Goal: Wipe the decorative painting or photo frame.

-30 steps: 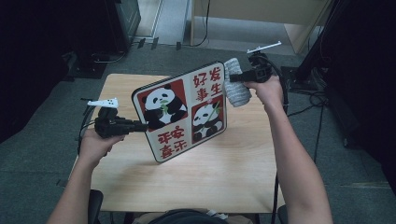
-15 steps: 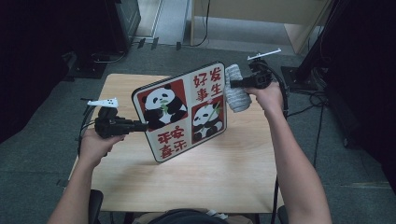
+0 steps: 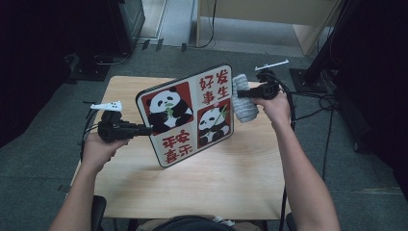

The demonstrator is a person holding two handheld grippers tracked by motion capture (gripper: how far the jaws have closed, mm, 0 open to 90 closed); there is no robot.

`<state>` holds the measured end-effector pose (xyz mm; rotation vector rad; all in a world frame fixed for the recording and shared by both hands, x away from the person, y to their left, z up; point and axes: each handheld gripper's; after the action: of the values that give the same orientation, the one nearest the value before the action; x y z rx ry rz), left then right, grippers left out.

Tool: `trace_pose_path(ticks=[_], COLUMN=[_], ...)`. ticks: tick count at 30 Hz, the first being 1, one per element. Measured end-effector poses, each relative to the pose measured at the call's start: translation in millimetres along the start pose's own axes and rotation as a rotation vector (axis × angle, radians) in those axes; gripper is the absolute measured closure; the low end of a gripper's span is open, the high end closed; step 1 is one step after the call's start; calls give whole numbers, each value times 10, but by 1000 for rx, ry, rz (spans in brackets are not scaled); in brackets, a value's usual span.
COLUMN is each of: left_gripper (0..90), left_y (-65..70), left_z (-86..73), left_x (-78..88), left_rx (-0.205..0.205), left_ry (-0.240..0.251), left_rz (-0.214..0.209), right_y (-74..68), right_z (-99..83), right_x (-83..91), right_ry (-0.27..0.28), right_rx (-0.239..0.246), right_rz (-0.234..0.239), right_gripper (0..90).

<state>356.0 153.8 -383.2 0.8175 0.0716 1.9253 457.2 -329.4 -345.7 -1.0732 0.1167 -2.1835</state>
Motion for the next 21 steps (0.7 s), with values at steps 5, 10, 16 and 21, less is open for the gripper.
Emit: trace_pose_path(ticks=[5,10,16,21], left_gripper=[768,769,768,766], left_y=[6,14,15,10], left_z=[0,-2,-5,-8], left_x=[1,0,-3,-6], left_rx=[-12,-12,-15,-12], left_ry=[-5,-5,-6,-6], left_rz=[0,0,-6,-10], right_y=[31,51,74,109], right_z=[-73,-137,-221,-319], right_x=[-48,-98,-148,-195], right_ry=[-5,-15,-21,-13], right_rx=[-8,-13,-26,-38], right_rz=[1,-2,-4,0], right_gripper=[690,690,690,691])
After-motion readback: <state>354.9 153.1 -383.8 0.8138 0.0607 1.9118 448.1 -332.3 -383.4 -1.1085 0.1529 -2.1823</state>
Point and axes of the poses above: each handheld gripper's, and its own axes: x roughly backward along the jaws, z roughly out of its top, y roughly to its right, and after that the axes turned 4 degrees about z, right-handed
